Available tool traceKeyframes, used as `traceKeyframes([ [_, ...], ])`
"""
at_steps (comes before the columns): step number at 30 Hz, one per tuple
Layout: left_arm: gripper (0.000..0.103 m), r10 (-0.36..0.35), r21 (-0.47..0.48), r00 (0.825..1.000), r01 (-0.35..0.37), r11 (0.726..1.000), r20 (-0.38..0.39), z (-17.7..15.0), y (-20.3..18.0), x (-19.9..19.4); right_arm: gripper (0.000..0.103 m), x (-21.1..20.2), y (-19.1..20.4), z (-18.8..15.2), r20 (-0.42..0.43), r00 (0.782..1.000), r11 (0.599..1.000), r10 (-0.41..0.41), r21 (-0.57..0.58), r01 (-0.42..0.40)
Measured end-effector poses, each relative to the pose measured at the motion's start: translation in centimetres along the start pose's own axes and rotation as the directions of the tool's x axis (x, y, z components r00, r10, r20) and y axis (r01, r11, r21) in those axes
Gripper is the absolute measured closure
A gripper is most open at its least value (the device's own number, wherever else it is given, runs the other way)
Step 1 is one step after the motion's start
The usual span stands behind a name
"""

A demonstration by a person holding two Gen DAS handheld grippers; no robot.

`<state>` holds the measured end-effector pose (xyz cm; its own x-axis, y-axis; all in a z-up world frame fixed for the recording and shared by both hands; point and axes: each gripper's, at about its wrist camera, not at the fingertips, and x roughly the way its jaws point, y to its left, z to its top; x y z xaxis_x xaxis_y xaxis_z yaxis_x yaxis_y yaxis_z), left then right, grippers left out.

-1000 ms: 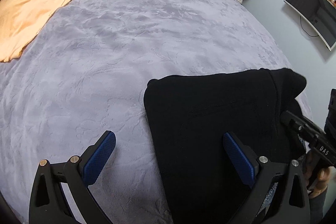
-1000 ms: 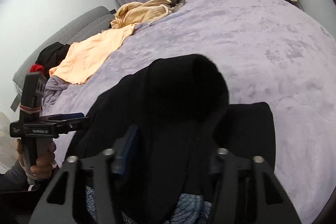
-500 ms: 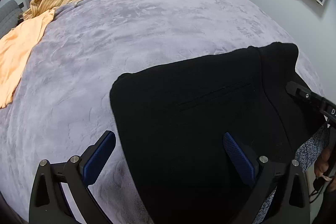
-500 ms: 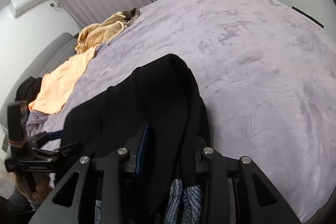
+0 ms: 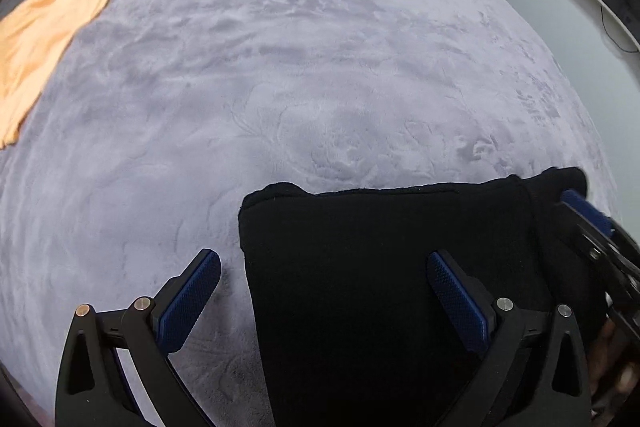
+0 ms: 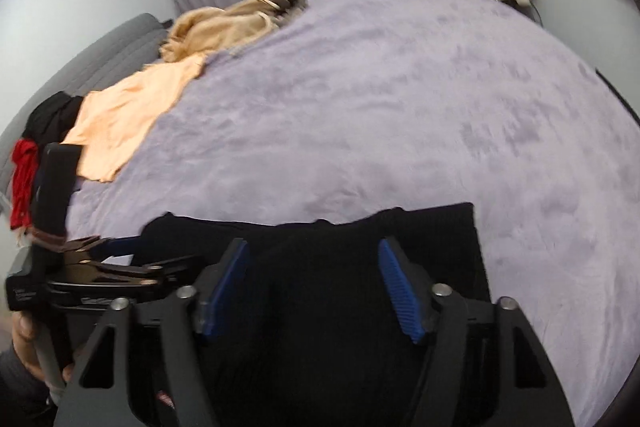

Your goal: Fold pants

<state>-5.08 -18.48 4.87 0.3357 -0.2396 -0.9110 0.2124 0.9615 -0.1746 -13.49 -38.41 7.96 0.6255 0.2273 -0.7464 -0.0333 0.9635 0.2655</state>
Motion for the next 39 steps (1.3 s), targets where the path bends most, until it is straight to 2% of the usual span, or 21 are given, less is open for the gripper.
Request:
traceKeyframes([
  [3, 0.0, -0.027, 0.011, 1.0, 0.027, 1.0, 0.004, 0.1, 0.3, -0.7, 0.051, -0.4, -1.8, -0.6, 0.011, 0.999, 0.998, 0.046, 0.046, -0.046],
  [6, 0.0, -0.035, 0.008, 0.998, 0.035, 0.999, 0.051, -0.9, 0.7, -3.4, 0.049, -3.4, 0.5, -1.7, 0.057, 0.998, 0.999, 0.007, -0.045, -0.004],
  [8, 0.0, -0.075, 0.06, 0.99, 0.069, 0.996, 0.116, -2.8, 0.9, -6.0, 0.031, -6.1, 2.9, -3.9, 0.104, 0.994, 0.987, -0.04, -0.151, 0.056],
  [11, 0.0, -0.139, 0.13, 0.982, 0.122, 0.984, 0.128, -5.9, 0.7, -7.6, 0.027, -8.8, 4.7, -8.6, 0.116, 0.992, 0.96, -0.053, -0.269, 0.083],
  [12, 0.0, -0.138, 0.15, 0.984, 0.12, 0.981, 0.116, -6.7, 0.6, -7.4, 0.028, -8.7, 4.9, -10.0, 0.103, 0.993, 0.953, -0.065, -0.288, 0.092],
  [14, 0.0, -0.064, 0.204, 0.995, 0.047, 0.978, 0.078, -8.7, 0.2, -5.7, 0.028, -8.8, 4.9, -12.4, 0.117, 0.987, 0.937, -0.114, -0.319, 0.145],
  [16, 0.0, -0.063, 0.2, 0.996, 0.049, 0.979, 0.063, -9.5, 0.2, -4.3, 0.028, -8.5, 4.8, -13.0, 0.111, 0.987, 0.939, -0.115, -0.311, 0.144],
  [18, 0.0, -0.107, 0.146, 0.992, 0.096, 0.985, 0.07, -9.3, 0.9, -4.7, 0.028, -8.7, 5.2, -12.7, 0.11, 0.985, 0.936, -0.131, -0.315, 0.159],
  [20, 0.0, -0.144, 0.126, 0.987, 0.134, 0.983, 0.074, -9.1, 1.3, -5.7, 0.027, -9.7, 5.7, -12.1, 0.111, 0.988, 0.939, -0.112, -0.314, 0.142],
  [22, 0.0, -0.189, 0.125, 0.976, 0.176, 0.976, 0.105, -9.5, 1.6, -6.6, 0.024, -10.9, 5.5, -12.0, 0.155, 0.984, 0.949, -0.086, -0.287, 0.129],
  [23, 0.0, -0.185, 0.134, 0.977, 0.17, 0.976, 0.104, -9.7, 1.5, -6.5, 0.022, -11.0, 5.1, -12.1, 0.166, 0.982, 0.953, -0.095, -0.271, 0.138],
  [24, 0.0, -0.14, 0.148, 0.988, 0.128, 0.981, 0.071, -9.8, 1.1, -5.5, 0.022, -10.1, 4.6, -12.2, 0.129, 0.983, 0.952, -0.13, -0.261, 0.161],
  [25, 0.0, -0.126, 0.16, 0.992, 0.119, 0.98, 0.033, -9.9, 0.8, -4.5, 0.022, -9.2, 4.3, -12.4, 0.089, 0.983, 0.948, -0.162, -0.263, 0.18],
  [26, 0.0, -0.153, 0.153, 0.988, 0.151, 0.977, 0.005, -10.0, 0.8, -3.8, 0.022, -8.7, 4.3, -12.6, 0.084, 0.979, 0.94, -0.184, -0.276, 0.2],
  [28, 0.0, -0.199, 0.108, 0.98, 0.197, 0.974, 0.004, -9.8, 1.4, -4.2, 0.022, -9.4, 4.9, -12.6, 0.108, 0.978, 0.934, -0.18, -0.293, 0.205],
  [30, 0.0, -0.227, 0.097, 0.974, 0.224, 0.97, 0.023, -9.4, 2.1, -5.2, 0.022, -11.1, 4.7, -12.0, 0.148, 0.979, 0.947, -0.139, -0.268, 0.175],
  [32, 0.0, -0.216, 0.074, 0.975, 0.212, 0.974, 0.054, -9.0, 3.0, -5.7, 0.018, -12.8, 3.3, -11.1, 0.206, 0.968, 0.961, -0.146, -0.204, 0.189],
  [33, 0.0, -0.209, 0.063, 0.977, 0.205, 0.977, 0.05, -8.9, 3.4, -5.5, 0.016, -13.2, 2.1, -10.6, 0.217, 0.962, 0.966, -0.165, -0.163, 0.203],
  [35, 0.0, -0.26, 0.026, 0.966, 0.26, 0.965, 0.005, -8.4, 4.0, -4.4, 0.01, -12.9, -0.5, -9.5, 0.205, 0.958, 0.972, -0.199, -0.083, 0.22],
  [37, 0.0, -0.309, 0.01, 0.951, 0.31, 0.951, -0.023, -8.0, 3.9, -3.2, 0.009, -11.8, -3.5, -8.6, 0.161, 0.971, 0.984, -0.177, 0.012, 0.177],
  [39, 0.0, -0.313, 0.033, 0.949, 0.314, 0.949, -0.026, -7.8, 3.0, -2.6, 0.009, -10.4, -6.0, -8.1, 0.123, 0.99, 0.991, -0.07, 0.125, 0.055],
])
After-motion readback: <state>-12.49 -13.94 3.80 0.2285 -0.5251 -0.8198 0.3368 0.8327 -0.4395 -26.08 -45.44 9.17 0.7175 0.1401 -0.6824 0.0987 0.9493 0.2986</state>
